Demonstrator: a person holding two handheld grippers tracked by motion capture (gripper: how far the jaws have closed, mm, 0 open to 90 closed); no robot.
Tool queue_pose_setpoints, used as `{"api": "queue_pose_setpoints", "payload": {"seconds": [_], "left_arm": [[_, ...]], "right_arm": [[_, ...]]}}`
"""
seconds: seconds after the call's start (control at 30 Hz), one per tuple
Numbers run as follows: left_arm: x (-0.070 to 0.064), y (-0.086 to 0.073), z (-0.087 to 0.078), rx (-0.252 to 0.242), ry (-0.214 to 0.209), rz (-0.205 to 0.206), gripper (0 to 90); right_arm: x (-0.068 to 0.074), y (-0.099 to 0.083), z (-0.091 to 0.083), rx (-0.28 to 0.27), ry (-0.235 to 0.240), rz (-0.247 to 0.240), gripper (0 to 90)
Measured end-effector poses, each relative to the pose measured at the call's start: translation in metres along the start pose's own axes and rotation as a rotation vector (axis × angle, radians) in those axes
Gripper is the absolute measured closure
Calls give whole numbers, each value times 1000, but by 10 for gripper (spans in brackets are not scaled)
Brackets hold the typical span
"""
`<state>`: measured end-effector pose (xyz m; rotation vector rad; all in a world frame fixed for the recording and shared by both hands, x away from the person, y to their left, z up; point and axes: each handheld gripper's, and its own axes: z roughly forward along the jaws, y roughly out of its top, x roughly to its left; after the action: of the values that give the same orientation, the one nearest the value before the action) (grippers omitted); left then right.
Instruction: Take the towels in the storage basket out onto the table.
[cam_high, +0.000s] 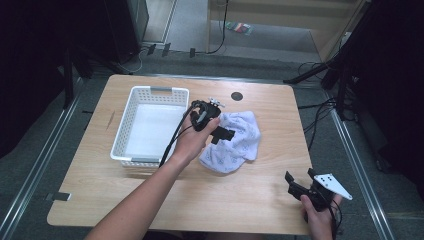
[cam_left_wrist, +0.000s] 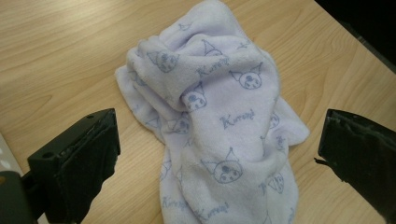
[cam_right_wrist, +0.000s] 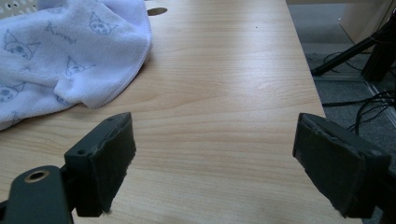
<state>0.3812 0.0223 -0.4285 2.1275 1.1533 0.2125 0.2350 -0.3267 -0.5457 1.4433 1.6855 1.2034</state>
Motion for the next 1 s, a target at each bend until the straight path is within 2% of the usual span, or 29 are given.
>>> {"api": "queue_pose_setpoints", "payload": {"seconds": [0.07,0.17,0.33,0.67,1.0], "left_arm": [[0,-1,-3,1,7,9,0],[1,-2,-10,4,43,25,0],[8,-4,-23,-18,60,16,0],[36,-17,-46,-46,93,-20,0],[61,-32,-63,-68,123,-52,0]], "right_arm": [[0,0,0,-1,1,-1,133],[0,0,0,-2,0,0,133],[0,0,0,0,0,0,133],[0,0,0,4,-3,-1,133],[-1,0,0,1,-3,-2,134]]}}
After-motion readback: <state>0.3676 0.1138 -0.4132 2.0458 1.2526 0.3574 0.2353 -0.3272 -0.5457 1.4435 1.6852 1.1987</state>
